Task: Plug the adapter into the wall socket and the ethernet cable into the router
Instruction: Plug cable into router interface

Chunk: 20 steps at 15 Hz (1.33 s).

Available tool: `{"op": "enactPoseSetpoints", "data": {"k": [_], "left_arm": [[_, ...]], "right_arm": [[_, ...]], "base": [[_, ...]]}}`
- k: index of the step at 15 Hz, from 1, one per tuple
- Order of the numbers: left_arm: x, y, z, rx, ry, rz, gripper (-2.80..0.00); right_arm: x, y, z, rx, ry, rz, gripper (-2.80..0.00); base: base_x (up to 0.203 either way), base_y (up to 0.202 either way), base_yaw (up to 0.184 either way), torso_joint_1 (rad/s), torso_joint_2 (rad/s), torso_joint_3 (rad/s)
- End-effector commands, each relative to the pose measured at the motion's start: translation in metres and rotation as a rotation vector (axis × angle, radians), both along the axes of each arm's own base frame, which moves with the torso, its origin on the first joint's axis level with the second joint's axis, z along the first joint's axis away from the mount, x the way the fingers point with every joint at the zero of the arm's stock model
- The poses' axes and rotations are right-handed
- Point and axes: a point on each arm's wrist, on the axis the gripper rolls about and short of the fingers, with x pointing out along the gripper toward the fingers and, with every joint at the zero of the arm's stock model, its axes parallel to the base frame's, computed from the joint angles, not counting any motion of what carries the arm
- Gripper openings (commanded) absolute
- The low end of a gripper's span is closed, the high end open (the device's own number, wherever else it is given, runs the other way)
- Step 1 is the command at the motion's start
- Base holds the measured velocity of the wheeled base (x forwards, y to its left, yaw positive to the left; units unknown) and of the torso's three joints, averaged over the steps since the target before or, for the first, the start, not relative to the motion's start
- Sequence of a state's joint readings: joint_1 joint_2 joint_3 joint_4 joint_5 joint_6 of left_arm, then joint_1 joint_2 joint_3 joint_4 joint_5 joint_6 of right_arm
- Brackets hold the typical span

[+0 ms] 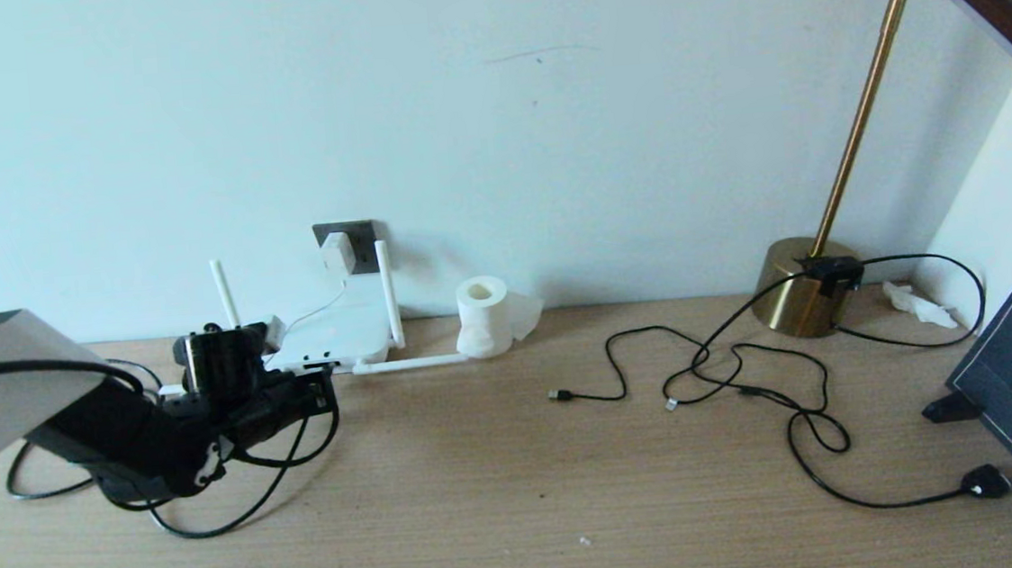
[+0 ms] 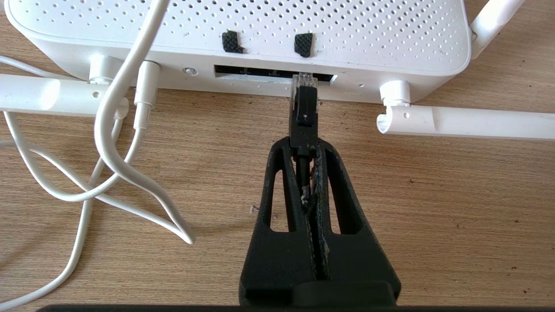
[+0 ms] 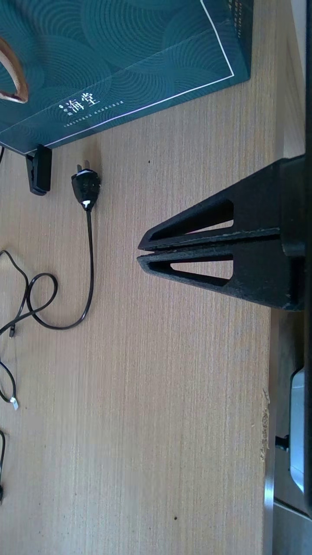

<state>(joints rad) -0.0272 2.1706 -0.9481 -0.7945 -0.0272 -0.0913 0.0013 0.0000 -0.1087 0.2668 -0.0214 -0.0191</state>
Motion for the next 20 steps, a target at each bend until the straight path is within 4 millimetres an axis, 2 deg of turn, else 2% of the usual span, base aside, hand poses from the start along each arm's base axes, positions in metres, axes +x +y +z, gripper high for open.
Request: {"op": "enactPoseSetpoints", "data": {"k": [1, 20], "left_arm": [[0.0004, -0.0002, -0.0008, -0.001, -0.002, 0.000, -2.80], [-0.0007, -0.0037, 0.0012, 0.002, -0.005, -0.007, -2.80]], "right_arm": [[0.0001, 0.0000, -0.0001, -0.001, 0.003, 0.000, -2.80], [0.0001, 0.0000, -0.0001, -0.001, 0.003, 0.000, -2.80]], "base": [[0.000, 0.000, 0.000, 0.000, 0.00, 0.000], [0.000, 0.000, 0.000, 0.000, 0.00, 0.000]]}}
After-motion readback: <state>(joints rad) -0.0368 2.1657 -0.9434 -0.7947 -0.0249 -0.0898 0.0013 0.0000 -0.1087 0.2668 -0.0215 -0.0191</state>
